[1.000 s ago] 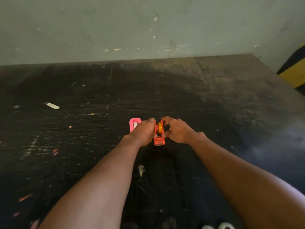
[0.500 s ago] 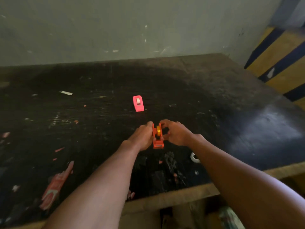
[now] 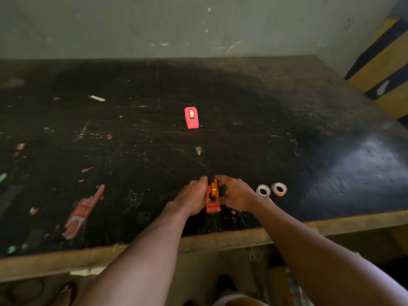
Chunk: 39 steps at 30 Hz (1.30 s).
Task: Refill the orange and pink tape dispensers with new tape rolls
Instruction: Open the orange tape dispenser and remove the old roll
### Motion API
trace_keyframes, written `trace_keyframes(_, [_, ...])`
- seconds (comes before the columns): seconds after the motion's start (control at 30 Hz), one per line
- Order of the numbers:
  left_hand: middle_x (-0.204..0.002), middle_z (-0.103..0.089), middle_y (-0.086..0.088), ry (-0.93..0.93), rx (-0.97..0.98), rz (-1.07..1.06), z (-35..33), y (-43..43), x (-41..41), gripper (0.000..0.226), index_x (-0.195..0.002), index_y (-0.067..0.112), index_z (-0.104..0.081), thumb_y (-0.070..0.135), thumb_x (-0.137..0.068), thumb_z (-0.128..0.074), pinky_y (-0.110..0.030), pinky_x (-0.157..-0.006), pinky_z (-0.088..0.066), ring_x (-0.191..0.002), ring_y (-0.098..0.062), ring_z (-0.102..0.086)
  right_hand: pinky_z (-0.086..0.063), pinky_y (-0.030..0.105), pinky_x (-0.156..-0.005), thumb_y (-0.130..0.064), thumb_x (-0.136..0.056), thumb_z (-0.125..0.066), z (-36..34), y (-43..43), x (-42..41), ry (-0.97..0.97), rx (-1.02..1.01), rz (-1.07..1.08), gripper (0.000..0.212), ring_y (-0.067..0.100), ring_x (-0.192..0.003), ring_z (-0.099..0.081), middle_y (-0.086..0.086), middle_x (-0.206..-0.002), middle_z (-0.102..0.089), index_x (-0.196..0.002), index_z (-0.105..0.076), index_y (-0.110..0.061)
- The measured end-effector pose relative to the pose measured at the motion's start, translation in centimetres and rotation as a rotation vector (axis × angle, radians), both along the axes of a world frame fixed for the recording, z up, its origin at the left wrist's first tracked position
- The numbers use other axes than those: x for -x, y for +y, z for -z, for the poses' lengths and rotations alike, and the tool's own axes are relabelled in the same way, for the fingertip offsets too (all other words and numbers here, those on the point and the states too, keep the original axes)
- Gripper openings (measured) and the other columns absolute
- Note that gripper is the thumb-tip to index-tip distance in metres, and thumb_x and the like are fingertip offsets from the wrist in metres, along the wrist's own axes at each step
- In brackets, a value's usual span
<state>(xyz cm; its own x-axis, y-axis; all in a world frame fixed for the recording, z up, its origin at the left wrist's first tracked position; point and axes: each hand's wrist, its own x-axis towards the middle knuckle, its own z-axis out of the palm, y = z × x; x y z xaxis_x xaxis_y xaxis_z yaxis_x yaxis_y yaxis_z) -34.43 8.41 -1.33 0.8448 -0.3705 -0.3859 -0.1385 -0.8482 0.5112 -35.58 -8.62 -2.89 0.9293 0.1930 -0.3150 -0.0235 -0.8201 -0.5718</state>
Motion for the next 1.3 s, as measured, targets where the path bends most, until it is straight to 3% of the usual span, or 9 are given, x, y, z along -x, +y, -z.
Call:
trace_keyframes(0.4, [-0.125,-0.063,-0.007,0.049,-0.023,-0.116,2.4,-3.1,-0.1,0.070,-0.151,0.021,-0.032,0.013,-0.090,-0.067,-0.038,-0.094,-0.048,-0.117,-0.023,-0.062,-0.053,0.040,-0.093,-0.018,-0.083,-0.072,1.5,-3.1,-1.2,0.036,-0.053,-0.077,0.052,0.017,-0.100,-0.066,-0.003,-0.108,-0.069,-0.131,-0.051,-0.025])
trace_keyframes(0.5, [-0.118,-0.068,-0.004,0.064,0.020,-0.141,2.2,-3.2,-0.4,0.071,-0.151,0.022,-0.032,0.013,-0.090,-0.066,-0.040,-0.098,-0.052,-0.112,-0.020,-0.065,-0.054,0.041,-0.093,-0.016,-0.083,-0.072,1.3,-3.4,-1.6,0.039,-0.058,-0.071,0.050,0.017,-0.099,-0.067,-0.003,-0.106,-0.070,-0.128,-0.053,-0.024])
trace_keyframes(0.67, [-0.092,-0.073,0.002,0.069,0.111,-0.165,1.8,-2.9,-0.9,0.058,-0.139,0.021,-0.045,0.016,-0.087,-0.070,-0.035,-0.082,-0.056,-0.088,-0.010,-0.069,-0.053,0.040,-0.092,-0.017,-0.080,-0.073,0.7,-3.2,-1.9,0.045,-0.038,-0.039,0.050,0.017,-0.098,-0.066,-0.004,-0.104,-0.069,-0.126,-0.054,-0.027])
trace_keyframes(0.73, [-0.089,-0.074,0.001,0.078,0.126,-0.178,1.8,-2.8,-1.0,0.053,-0.133,0.022,-0.050,0.017,-0.086,-0.073,-0.039,-0.084,-0.059,-0.086,-0.011,-0.071,-0.053,0.040,-0.093,-0.017,-0.081,-0.073,0.7,-2.9,-1.9,0.059,-0.028,-0.041,0.052,0.016,-0.099,-0.066,-0.004,-0.106,-0.069,-0.128,-0.053,-0.028])
trace_keyframes(0.87, [-0.096,-0.072,-0.001,0.083,0.094,-0.216,2.0,-2.1,-1.1,0.056,-0.133,0.022,-0.051,0.015,-0.082,-0.074,-0.044,-0.088,-0.058,-0.091,-0.019,-0.070,-0.052,0.039,-0.093,-0.017,-0.081,-0.073,0.6,-2.5,-1.8,0.064,-0.015,-0.017,0.055,0.017,-0.100,-0.066,-0.003,-0.110,-0.069,-0.130,-0.052,-0.028])
trace_keyframes(1.03, [-0.113,-0.069,-0.010,0.215,0.116,-0.354,2.5,0.0,-1.5,0.072,-0.146,0.024,-0.041,0.006,-0.083,-0.072,-0.048,-0.098,-0.054,-0.107,-0.025,-0.068,-0.052,0.042,-0.097,-0.019,-0.083,-0.074,0.6,-2.8,-1.6,0.116,-0.014,0.034,0.059,0.018,-0.108,-0.065,-0.002,-0.118,-0.068,-0.136,-0.049,-0.028])
trace_keyframes(1.3, [-0.117,-0.068,-0.008,0.248,0.076,-0.430,3.2,3.9,-2.0,0.077,-0.149,0.021,-0.040,-0.001,-0.083,-0.073,-0.038,-0.089,-0.059,-0.101,-0.020,-0.070,-0.050,0.040,-0.099,-0.018,-0.085,-0.072,0.6,-2.6,-1.5,0.160,-0.009,0.036,0.065,0.019,-0.116,-0.061,-0.001,-0.123,-0.067,-0.143,-0.042,-0.026])
